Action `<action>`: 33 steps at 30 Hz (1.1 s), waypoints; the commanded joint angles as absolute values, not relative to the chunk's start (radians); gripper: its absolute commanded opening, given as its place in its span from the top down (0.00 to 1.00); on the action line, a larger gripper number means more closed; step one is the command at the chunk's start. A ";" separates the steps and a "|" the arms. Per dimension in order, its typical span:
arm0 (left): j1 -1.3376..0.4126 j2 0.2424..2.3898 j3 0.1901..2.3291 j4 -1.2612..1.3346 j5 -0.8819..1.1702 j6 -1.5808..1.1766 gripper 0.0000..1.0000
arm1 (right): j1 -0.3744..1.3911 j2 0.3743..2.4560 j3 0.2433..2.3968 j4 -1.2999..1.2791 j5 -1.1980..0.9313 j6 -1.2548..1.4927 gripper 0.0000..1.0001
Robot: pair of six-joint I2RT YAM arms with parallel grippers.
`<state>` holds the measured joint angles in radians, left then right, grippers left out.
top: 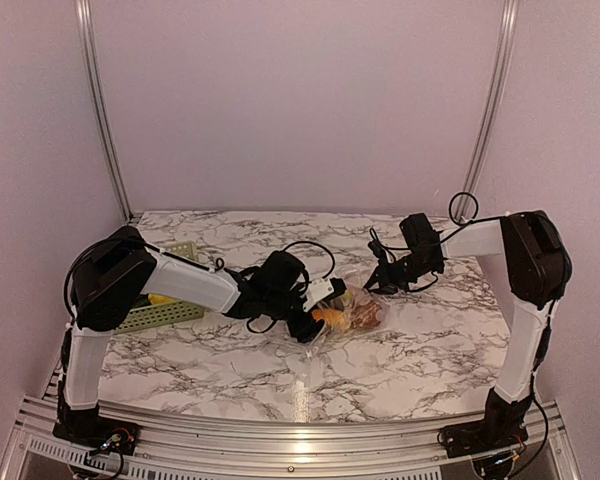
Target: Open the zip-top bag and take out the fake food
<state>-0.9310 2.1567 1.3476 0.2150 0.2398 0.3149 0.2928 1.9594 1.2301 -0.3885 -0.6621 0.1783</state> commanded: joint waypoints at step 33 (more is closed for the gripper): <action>-0.769 1.361 0.722 0.062 0.076 -0.278 0.68 | 0.141 1.878 1.086 -0.212 -0.633 0.266 1.00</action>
